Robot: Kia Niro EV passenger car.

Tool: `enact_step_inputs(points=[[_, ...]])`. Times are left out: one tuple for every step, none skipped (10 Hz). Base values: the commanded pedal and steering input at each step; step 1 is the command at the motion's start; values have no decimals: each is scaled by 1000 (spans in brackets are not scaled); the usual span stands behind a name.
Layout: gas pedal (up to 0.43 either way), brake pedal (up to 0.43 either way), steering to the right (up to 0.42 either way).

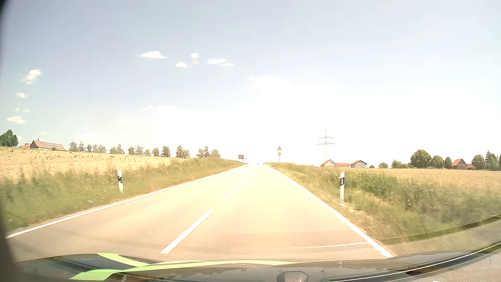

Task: Follow the waypoints while adhering to traffic rules and regulations

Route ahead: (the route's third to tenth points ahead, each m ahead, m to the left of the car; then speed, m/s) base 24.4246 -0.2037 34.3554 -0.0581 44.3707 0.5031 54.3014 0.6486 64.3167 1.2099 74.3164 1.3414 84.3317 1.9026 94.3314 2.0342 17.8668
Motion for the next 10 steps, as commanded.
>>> enact_step_inputs(points=[[461,0,-3],[461,0,-2],[461,0,-2],[461,0,-2],[461,0,-2],[449,0,-2],[421,0,-2],[398,0,-2],[398,0,-2],[398,0,-2]])
